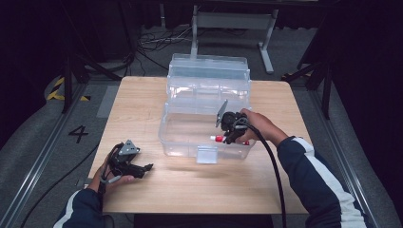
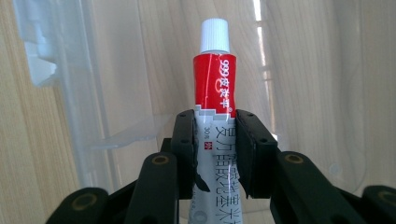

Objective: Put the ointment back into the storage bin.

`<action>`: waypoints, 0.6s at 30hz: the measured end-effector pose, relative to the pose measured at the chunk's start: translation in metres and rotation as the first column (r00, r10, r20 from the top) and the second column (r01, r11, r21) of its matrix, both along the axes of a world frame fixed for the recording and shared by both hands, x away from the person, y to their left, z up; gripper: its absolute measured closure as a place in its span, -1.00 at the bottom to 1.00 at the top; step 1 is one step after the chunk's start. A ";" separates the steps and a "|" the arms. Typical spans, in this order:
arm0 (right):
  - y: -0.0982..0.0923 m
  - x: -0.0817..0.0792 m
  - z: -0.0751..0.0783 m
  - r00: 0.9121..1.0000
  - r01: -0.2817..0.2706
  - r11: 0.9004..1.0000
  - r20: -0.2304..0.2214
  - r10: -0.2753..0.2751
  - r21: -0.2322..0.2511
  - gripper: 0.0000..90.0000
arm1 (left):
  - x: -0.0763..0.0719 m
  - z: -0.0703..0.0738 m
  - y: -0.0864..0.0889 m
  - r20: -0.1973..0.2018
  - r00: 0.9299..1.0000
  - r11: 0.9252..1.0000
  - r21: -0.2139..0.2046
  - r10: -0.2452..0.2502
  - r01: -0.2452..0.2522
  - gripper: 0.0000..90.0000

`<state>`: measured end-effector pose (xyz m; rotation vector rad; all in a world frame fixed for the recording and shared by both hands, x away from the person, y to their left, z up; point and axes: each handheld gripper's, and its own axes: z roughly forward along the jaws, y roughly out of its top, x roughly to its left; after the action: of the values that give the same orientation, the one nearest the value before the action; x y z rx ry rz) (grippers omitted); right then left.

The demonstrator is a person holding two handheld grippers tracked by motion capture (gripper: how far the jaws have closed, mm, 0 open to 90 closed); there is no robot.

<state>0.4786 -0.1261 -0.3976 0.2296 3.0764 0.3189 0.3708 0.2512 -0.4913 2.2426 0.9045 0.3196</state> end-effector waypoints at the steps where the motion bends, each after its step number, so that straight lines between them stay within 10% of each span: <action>1: 0.000 0.000 -0.001 1.000 -0.002 1.000 0.001 0.002 -0.005 0.58 | 0.000 0.000 0.000 0.000 1.000 1.000 0.000 0.000 0.000 -0.68; 18: -0.011 -0.002 0.001 0.999 0.028 0.998 0.022 -0.029 0.057 0.49 | 0.000 0.000 0.000 0.002 1.000 1.000 0.004 -0.002 0.002 -0.68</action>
<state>0.4765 -0.1372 -0.3965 0.2696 3.0414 0.4043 0.3711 0.2513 -0.4911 2.2461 0.9012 0.3225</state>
